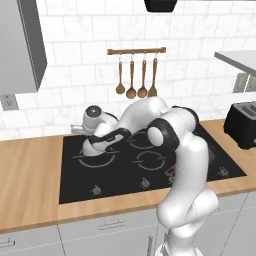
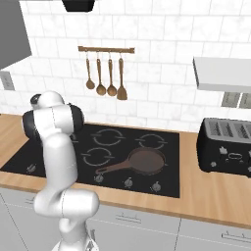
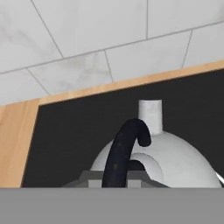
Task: Pick the kettle from the counter and place it on a stove burner. Then turn the burner on.
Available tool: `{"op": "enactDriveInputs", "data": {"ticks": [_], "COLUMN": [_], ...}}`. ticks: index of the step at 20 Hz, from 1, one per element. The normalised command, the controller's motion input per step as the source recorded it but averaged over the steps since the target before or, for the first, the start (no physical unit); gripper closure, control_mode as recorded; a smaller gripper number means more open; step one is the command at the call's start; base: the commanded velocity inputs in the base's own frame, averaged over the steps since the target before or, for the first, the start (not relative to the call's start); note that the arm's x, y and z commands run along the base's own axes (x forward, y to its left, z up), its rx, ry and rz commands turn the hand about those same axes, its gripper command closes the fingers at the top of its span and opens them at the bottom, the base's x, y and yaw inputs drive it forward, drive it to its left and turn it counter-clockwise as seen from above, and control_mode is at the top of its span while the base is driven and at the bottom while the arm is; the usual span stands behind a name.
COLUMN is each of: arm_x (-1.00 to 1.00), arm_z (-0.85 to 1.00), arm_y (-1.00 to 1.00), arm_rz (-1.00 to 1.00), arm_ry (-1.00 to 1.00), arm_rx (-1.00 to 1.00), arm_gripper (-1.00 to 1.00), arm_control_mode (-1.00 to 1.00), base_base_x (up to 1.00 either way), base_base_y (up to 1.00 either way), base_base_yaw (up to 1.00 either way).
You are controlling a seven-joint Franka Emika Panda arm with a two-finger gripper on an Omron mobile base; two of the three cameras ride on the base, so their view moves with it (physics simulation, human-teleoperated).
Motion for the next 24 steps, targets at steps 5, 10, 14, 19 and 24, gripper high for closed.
{"op": "enactDriveInputs", "data": {"ticks": [5,10,14,19,24], "arm_x": [-0.11,0.0,0.0,0.0,-0.1], "arm_z": [-0.31,0.0,0.0,0.01,0.22], "arm_y": [-0.05,0.0,0.0,0.0,0.0], "arm_rz": [-0.01,0.0,0.0,0.0,0.0], "arm_ry": [-0.05,0.0,0.0,0.0,0.02], "arm_rx": [0.01,0.0,0.0,0.0,0.0], "arm_gripper": [1.0,1.0,-1.0,-1.0,-1.0], "arm_control_mode": [-1.0,-1.0,-1.0,-1.0,-1.0], "base_base_x": [0.0,0.0,0.0,0.0,0.0], "base_base_y": [0.0,0.0,0.0,0.0,0.0], "base_base_yaw": [0.0,0.0,0.0,0.0,0.0]}}
